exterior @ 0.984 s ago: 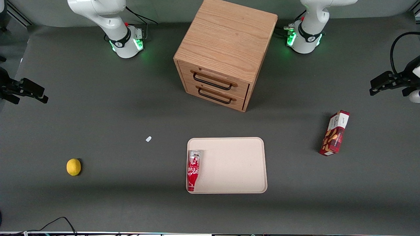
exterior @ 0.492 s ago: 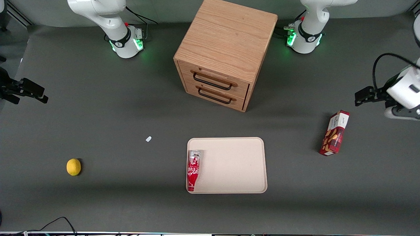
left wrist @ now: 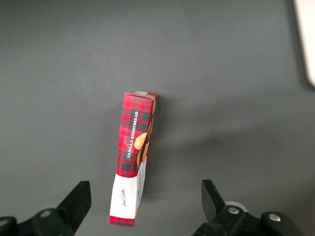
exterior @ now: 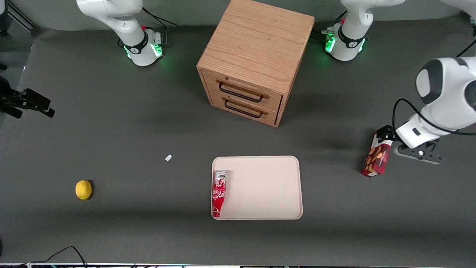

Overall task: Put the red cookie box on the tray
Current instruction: 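Move the left gripper down over the red tartan shortbread box, then close the left gripper on the shortbread box and lift it upright, then carry the box over the white tray and lower it inside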

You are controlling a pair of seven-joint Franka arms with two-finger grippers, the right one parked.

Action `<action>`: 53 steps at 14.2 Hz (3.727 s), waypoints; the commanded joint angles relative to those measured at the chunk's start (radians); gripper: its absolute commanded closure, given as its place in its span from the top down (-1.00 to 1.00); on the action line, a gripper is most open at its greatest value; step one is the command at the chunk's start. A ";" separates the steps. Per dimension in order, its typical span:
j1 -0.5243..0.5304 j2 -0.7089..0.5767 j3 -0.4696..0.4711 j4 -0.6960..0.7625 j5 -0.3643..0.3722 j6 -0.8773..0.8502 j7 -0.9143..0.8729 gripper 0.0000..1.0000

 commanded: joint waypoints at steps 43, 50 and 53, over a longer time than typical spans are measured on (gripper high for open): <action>-0.141 0.285 -0.037 0.750 -0.102 -0.480 -0.336 -1.00; -0.276 0.521 -0.042 0.933 -0.099 -0.319 -0.618 -1.00; -0.315 0.612 -0.042 0.924 -0.089 -0.193 -0.626 -1.00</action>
